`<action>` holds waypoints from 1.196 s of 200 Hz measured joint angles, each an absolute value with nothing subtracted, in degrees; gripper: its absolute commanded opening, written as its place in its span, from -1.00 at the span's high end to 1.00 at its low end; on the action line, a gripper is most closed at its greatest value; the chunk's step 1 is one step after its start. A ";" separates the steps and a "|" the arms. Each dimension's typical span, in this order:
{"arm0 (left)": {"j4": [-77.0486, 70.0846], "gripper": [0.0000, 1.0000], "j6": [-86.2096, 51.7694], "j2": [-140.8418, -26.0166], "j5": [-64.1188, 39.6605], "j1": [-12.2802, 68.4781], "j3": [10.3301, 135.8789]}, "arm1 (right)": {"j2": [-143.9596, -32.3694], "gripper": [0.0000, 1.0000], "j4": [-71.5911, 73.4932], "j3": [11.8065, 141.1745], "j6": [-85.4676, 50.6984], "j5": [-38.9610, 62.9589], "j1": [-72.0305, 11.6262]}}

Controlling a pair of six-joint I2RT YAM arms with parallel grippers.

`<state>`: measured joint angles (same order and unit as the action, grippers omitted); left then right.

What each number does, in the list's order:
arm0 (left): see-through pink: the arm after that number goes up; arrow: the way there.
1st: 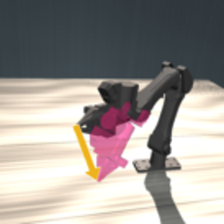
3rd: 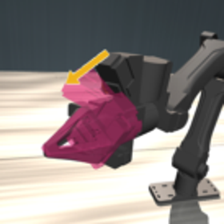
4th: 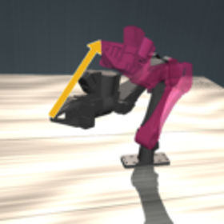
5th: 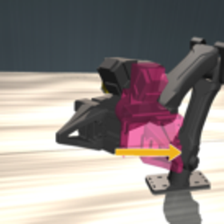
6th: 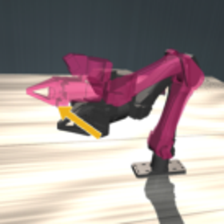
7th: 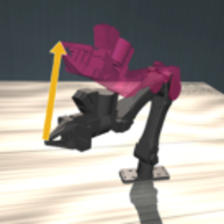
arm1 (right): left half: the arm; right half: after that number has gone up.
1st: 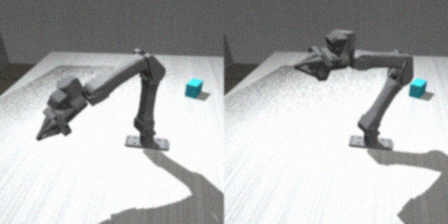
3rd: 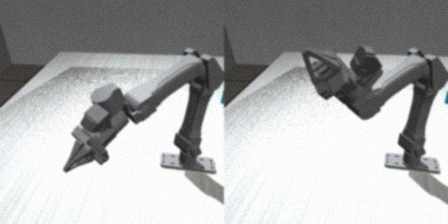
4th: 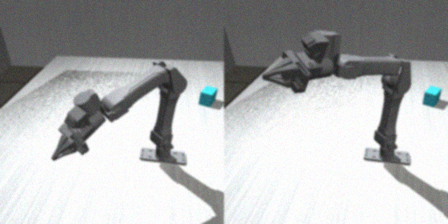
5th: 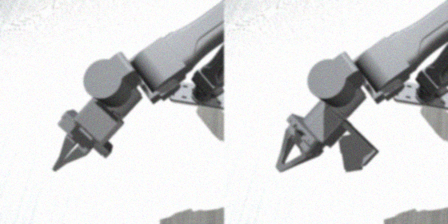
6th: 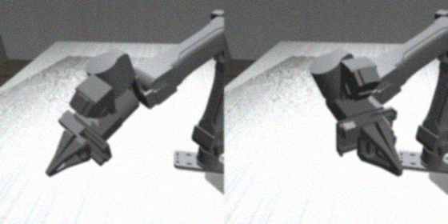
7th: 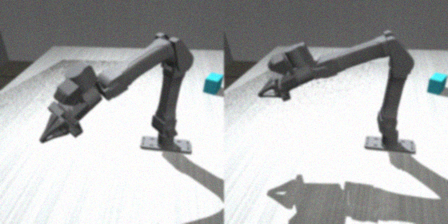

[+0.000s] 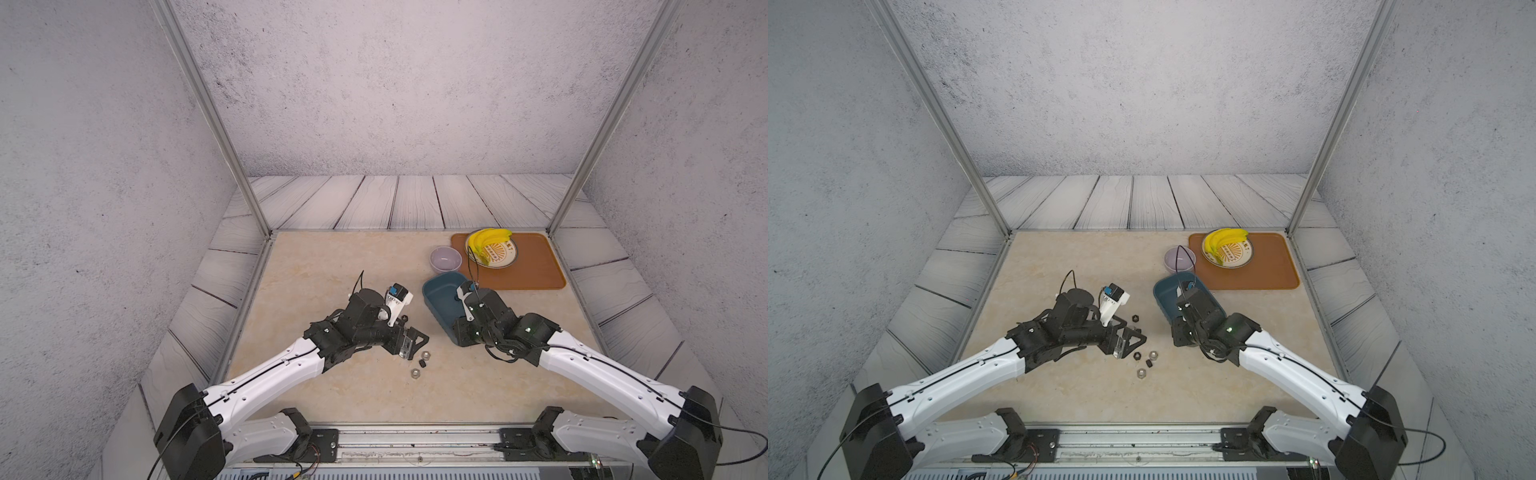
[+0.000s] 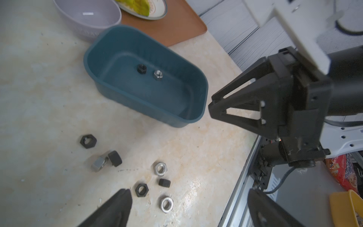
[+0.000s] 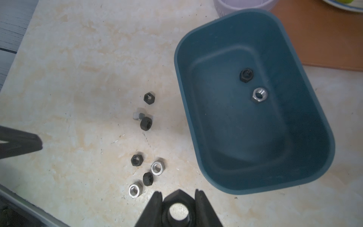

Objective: Put the nuts on the desktop into the storage box
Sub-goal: Place the nut in the storage box.

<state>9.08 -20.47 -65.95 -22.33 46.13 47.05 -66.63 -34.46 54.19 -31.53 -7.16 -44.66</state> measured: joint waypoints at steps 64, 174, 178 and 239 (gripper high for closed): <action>-1.39 -0.97 -14.81 -68.71 -21.91 46.13 47.33 | -72.82 0.36 -36.16 60.84 -28.21 -8.71 -40.14; -14.87 -0.97 9.43 -79.88 -22.11 46.30 44.97 | -88.01 0.39 -29.21 66.02 -25.82 -5.48 -30.24; -14.83 -0.96 9.89 -80.51 -22.15 46.30 45.10 | -88.79 0.39 -29.06 66.61 -25.71 -5.34 -30.15; -12.84 -0.97 11.84 -87.85 -22.06 46.30 48.16 | -97.78 0.40 -25.19 71.16 -24.77 -4.80 -29.26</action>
